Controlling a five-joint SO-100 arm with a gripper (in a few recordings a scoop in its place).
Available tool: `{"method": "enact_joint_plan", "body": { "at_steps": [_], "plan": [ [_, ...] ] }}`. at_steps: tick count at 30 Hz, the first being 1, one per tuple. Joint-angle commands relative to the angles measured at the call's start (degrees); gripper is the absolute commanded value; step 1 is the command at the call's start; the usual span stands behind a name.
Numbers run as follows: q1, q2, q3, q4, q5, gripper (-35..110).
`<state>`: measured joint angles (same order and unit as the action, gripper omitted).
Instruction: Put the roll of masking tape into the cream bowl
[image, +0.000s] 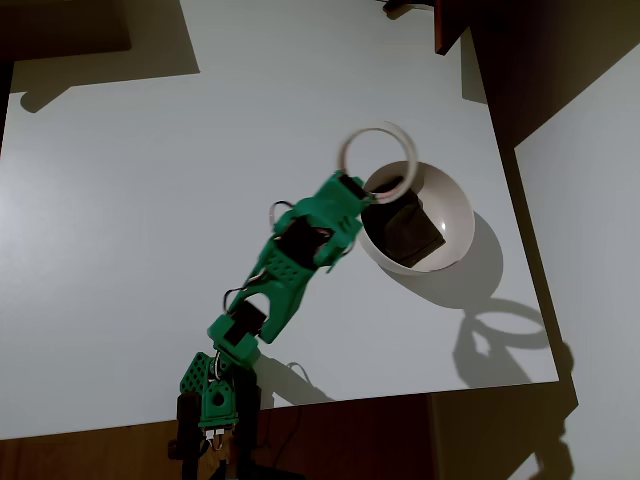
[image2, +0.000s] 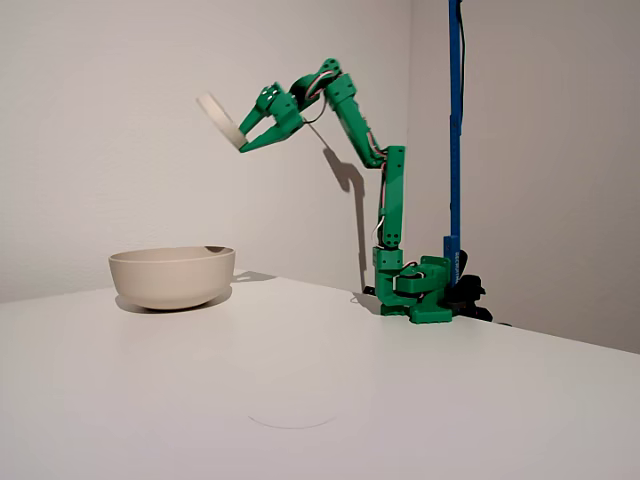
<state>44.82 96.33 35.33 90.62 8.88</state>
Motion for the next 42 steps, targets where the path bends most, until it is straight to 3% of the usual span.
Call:
{"method": "enact_joint_plan", "body": {
  "at_steps": [1,13,26,30,36,42],
  "plan": [
    [6.68,-4.48,-5.71,-5.54,-0.26,-8],
    [16.52,-25.58,-14.15,-17.31,-2.90,-8],
    [13.45,-41.04,-15.29,-17.67,-7.47,-8],
    [13.54,-42.63,-16.08,-18.02,-6.15,-8],
    [14.15,-41.48,-16.52,-18.54,-2.90,9],
    [14.06,-38.85,-17.14,-16.61,-0.26,5]
  ]
}}
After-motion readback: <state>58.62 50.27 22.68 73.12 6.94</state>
